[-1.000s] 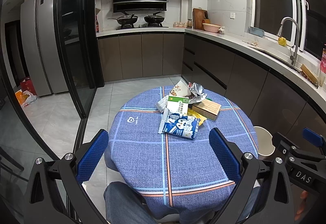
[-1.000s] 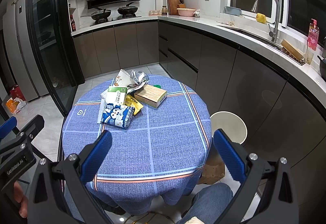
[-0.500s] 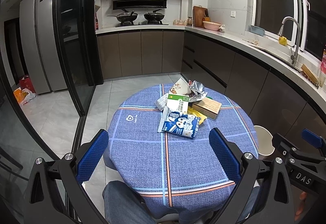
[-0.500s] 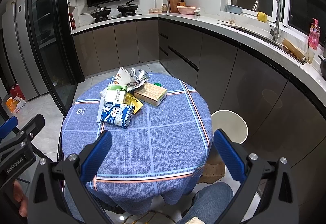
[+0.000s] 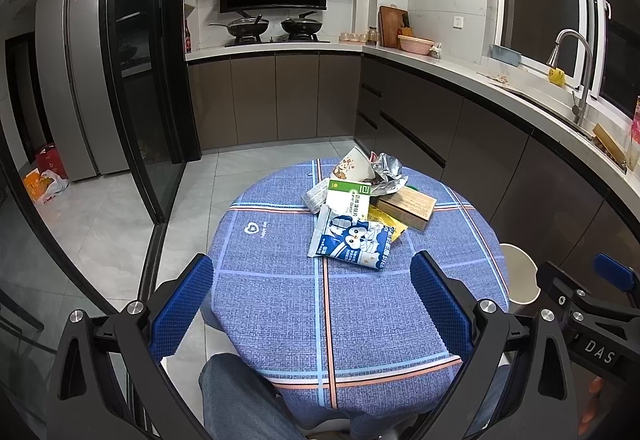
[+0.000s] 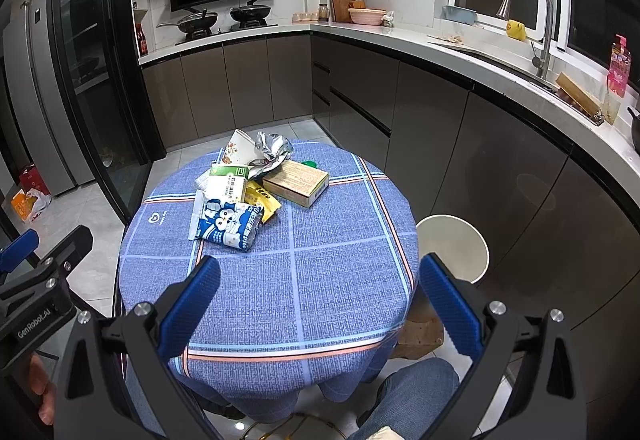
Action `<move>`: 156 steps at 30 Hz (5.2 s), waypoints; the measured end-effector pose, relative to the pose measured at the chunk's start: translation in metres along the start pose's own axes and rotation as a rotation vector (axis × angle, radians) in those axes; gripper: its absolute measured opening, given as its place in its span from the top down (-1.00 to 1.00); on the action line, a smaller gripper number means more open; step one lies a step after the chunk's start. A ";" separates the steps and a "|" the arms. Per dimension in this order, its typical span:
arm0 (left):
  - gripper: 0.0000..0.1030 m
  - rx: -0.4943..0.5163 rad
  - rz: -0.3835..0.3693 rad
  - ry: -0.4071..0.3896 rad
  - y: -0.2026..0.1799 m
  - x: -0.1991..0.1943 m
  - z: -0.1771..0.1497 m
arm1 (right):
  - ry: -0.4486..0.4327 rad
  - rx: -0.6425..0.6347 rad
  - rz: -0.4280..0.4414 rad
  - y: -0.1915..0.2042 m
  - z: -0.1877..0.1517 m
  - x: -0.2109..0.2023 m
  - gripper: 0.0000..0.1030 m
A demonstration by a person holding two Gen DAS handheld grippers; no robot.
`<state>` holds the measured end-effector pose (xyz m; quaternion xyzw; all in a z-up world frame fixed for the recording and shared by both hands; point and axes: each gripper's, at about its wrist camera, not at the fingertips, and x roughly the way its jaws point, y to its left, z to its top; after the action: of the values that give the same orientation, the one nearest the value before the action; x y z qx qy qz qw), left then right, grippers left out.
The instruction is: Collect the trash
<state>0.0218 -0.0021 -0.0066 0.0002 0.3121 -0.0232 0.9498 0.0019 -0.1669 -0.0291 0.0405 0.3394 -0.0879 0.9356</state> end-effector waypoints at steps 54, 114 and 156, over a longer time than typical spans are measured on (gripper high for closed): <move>-0.84 0.097 -0.260 0.324 -0.002 0.306 0.055 | 0.329 -0.025 0.476 0.023 -0.002 0.246 -0.56; -0.39 0.222 -0.146 0.363 -0.027 0.332 0.029 | 0.222 0.066 0.372 -0.027 0.000 0.217 0.92; -0.39 0.619 -0.631 0.407 -0.388 0.294 -0.016 | 0.147 0.453 -0.058 -0.314 -0.050 0.244 0.92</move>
<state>0.2311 -0.4024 -0.1883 0.1926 0.4550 -0.4011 0.7714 0.0941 -0.5019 -0.2286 0.2461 0.3794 -0.1853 0.8725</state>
